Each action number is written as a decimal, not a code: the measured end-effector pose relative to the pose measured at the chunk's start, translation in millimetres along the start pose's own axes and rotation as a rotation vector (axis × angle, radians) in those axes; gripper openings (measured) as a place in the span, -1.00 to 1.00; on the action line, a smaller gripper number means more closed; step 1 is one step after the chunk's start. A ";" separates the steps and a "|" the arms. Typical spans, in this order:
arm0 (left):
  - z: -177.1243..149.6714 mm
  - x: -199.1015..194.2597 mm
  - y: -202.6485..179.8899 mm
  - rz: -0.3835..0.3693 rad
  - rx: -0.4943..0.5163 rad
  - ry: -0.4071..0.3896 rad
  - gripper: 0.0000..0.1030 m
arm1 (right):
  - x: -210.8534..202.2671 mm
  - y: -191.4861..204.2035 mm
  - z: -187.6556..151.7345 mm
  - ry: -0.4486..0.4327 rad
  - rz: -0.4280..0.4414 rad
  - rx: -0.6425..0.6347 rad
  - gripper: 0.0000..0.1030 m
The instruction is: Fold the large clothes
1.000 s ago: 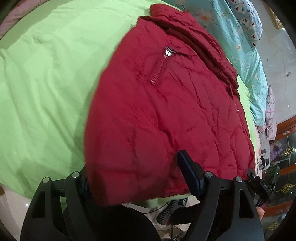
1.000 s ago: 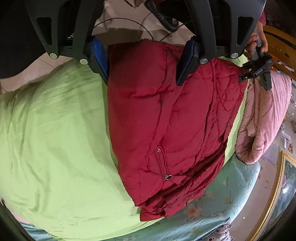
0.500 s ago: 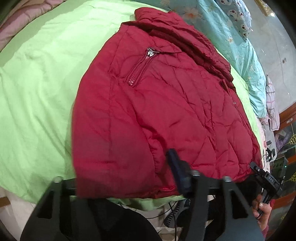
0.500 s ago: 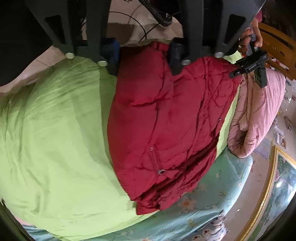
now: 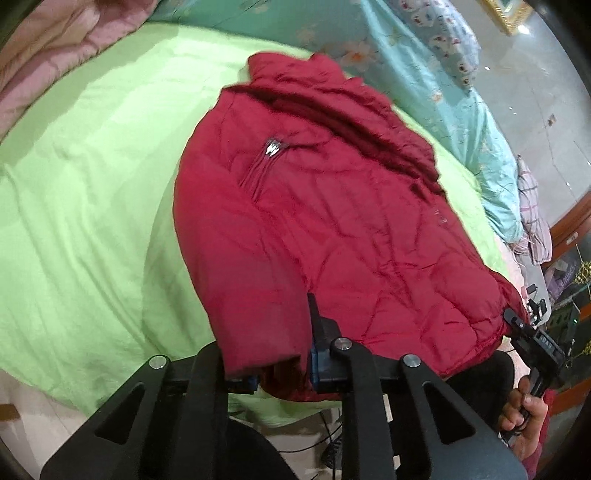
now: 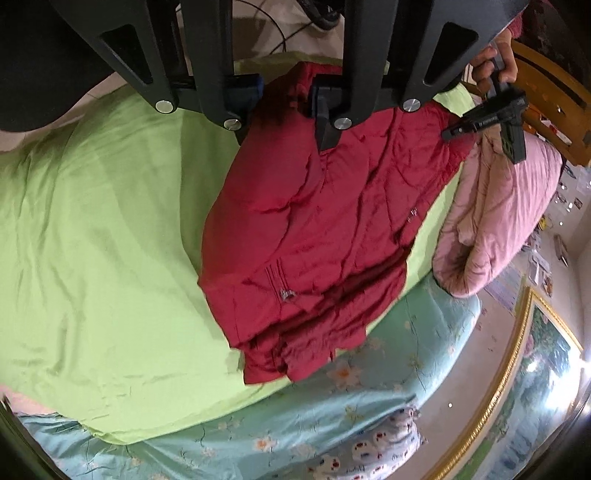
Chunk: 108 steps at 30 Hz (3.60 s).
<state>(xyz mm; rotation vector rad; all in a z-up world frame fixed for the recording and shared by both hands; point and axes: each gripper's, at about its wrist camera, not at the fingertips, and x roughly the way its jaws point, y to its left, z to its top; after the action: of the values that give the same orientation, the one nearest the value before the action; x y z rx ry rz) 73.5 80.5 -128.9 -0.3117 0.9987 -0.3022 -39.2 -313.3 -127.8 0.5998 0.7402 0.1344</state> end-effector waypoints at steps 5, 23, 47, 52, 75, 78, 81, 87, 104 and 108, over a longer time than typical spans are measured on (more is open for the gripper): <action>21.5 -21.9 -20.0 -0.005 0.048 -0.068 -0.71 | -13.1 6.6 19.2 -0.047 0.059 -0.002 -0.72; 147.2 -40.3 -56.2 -0.019 0.074 -0.272 -0.71 | -0.8 56.5 139.0 -0.219 0.157 -0.122 -0.74; 321.0 76.1 -62.3 0.057 0.012 -0.270 -0.70 | 129.7 56.1 296.0 -0.237 0.072 -0.095 -0.75; 354.9 117.3 -48.6 0.060 -0.026 -0.210 -0.70 | 169.3 49.5 322.5 -0.209 0.037 -0.089 -0.74; 431.4 244.2 -29.3 0.212 -0.069 -0.099 -0.68 | 301.0 -0.1 393.5 -0.140 -0.147 -0.015 -0.92; 437.0 250.9 -26.5 0.226 -0.074 -0.081 -0.67 | 314.2 -1.4 398.2 -0.125 -0.180 -0.021 -0.93; 444.6 262.4 -20.4 0.223 -0.096 -0.044 -0.66 | 326.9 -2.9 401.7 -0.101 -0.196 -0.020 -0.93; 442.5 251.9 -18.1 0.208 -0.101 -0.060 -0.52 | 343.2 -11.0 406.2 -0.071 -0.220 -0.010 -0.93; 369.2 158.3 -43.2 0.061 0.032 -0.165 -0.08 | 353.4 -9.1 414.6 -0.054 -0.200 0.031 -0.56; 338.7 149.9 -60.2 -0.030 0.063 -0.142 -0.08 | 325.6 -0.2 415.5 -0.114 -0.179 0.007 -0.12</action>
<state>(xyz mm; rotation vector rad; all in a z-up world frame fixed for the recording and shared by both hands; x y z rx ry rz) 432.9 7.1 -49.9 -0.2869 0.8439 -0.3337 478.8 -402.6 -80.3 0.5405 0.6802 -0.0670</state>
